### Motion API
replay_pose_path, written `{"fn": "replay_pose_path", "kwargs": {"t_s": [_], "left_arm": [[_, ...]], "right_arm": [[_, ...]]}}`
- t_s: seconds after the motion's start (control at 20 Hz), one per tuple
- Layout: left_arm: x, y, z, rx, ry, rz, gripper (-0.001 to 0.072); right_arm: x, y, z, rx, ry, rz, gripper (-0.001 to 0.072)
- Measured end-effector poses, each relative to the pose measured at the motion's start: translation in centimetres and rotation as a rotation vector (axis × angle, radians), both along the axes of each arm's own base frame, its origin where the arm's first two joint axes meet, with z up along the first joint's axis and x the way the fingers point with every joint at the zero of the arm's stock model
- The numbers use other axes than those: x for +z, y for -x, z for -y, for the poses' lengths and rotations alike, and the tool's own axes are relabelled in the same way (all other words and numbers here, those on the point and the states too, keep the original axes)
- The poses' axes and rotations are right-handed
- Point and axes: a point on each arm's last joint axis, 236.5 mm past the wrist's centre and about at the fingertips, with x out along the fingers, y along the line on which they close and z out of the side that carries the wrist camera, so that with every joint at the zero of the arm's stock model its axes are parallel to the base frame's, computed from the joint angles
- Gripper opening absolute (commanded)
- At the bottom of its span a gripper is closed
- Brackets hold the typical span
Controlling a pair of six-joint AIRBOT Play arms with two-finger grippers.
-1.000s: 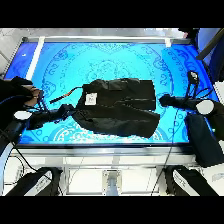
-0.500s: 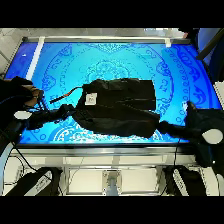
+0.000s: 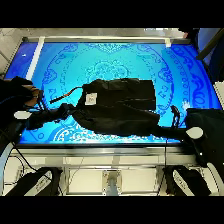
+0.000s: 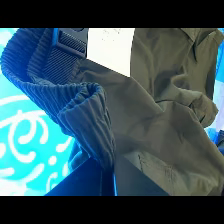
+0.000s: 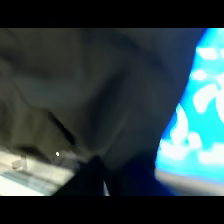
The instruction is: Fold the clothes and pants, and hang the long-sleeved shirts on hangers.
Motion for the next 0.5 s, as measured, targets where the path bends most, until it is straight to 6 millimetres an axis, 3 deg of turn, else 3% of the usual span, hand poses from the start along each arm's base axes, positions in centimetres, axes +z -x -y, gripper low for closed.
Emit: {"fn": "replay_pose_path", "kwargs": {"t_s": [0.1,0.35,0.4,0.5], "left_arm": [[0.3,-0.1,0.0,0.005,0.007,0.006,0.0037],[1.6,-1.5,-0.4,0.031,0.005,0.061,0.0037],[1.7,-1.6,-0.5,0.034,0.002,0.066,0.0037],[1.9,-1.7,-0.5,0.034,0.002,0.073,0.0037]], "right_arm": [[2.2,-3.1,0.1,0.022,0.018,0.113,0.0008],[11.2,-12.4,2.2,-0.018,0.118,0.419,0.0008],[12.0,-13.9,2.5,-0.025,0.128,0.440,0.0008],[11.0,-16.5,2.5,-0.025,0.131,0.407,0.0009]]}}
